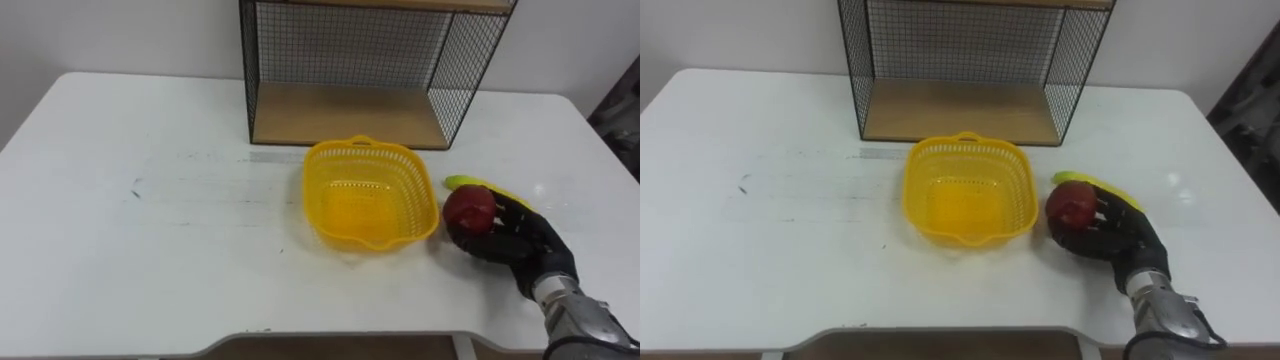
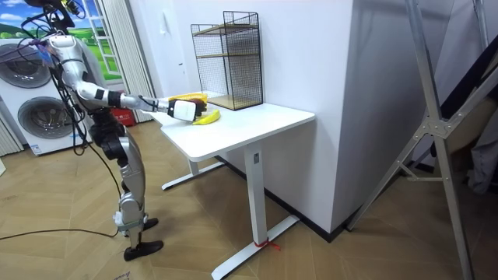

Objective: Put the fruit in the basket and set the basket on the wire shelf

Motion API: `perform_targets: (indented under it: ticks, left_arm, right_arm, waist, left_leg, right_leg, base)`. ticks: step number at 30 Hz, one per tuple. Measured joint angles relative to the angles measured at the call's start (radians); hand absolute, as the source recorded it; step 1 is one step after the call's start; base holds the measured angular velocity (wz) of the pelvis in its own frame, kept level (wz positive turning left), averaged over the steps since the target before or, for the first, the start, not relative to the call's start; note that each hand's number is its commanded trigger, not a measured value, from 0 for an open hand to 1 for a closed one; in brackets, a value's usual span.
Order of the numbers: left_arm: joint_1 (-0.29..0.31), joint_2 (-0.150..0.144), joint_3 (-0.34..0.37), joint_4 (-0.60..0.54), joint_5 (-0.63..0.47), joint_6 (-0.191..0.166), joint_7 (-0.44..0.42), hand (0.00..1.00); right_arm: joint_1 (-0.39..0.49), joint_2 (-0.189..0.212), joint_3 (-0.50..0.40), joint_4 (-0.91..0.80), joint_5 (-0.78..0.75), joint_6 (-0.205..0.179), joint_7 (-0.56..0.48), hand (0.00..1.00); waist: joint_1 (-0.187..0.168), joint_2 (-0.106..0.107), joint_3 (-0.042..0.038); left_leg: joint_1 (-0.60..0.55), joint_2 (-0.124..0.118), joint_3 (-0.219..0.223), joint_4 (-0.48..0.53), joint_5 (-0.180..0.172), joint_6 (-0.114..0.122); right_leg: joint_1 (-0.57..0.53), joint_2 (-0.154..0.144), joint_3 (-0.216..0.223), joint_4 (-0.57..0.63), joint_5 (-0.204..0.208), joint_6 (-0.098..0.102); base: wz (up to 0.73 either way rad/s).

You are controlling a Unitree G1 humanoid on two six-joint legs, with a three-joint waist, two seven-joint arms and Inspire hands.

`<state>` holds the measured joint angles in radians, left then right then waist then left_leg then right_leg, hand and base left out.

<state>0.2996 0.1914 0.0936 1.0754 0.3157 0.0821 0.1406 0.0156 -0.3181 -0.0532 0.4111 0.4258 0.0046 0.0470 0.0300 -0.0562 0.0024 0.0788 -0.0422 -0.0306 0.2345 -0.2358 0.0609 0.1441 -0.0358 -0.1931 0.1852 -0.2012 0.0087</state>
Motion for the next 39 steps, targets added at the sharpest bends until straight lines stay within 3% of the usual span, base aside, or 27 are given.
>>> perform_targets:
  ticks: [3,21,31,39]
  left_arm:
    - [-0.001,-0.002,0.001,0.003,0.000,0.001,0.000,0.00]
    - [-0.003,-0.022,0.001,0.005,0.001,0.000,0.000,0.00]
    - [-0.039,-0.017,0.001,0.005,0.001,-0.001,0.004,0.00]
    - [-0.044,-0.013,0.001,0.004,0.001,-0.004,-0.001,0.00]
  right_arm:
    - [-0.015,0.000,-0.008,-0.046,0.007,0.000,-0.002,1.00]
    - [-0.037,-0.001,-0.009,-0.320,-0.033,-0.004,-0.048,1.00]
    - [-0.044,-0.008,0.011,-0.435,-0.259,-0.004,-0.042,1.00]
    - [-0.044,-0.033,0.040,-0.438,-0.352,-0.004,-0.020,1.00]
  waist:
    - [0.000,0.008,0.0039]
    - [0.004,0.010,0.0000]
    - [0.017,-0.006,-0.0091]
    - [0.051,-0.020,-0.0031]
  left_leg:
    - [0.000,-0.001,0.000,-0.003,0.000,0.000]
    - [-0.002,-0.001,0.004,-0.012,0.001,0.000]
    - [-0.004,0.004,0.006,-0.008,0.001,0.000]
    - [0.001,0.007,0.016,-0.013,0.001,0.000]
  right_leg:
    - [-0.001,0.000,0.000,-0.001,0.000,0.000]
    - [-0.008,0.001,0.000,-0.001,0.000,0.000]
    - [-0.013,0.002,0.003,-0.001,0.000,0.000]
    - [-0.012,0.003,0.017,-0.002,0.000,0.000]
  base:
    - [0.00]
    - [0.00]
    - [-0.01]
    - [-0.03]
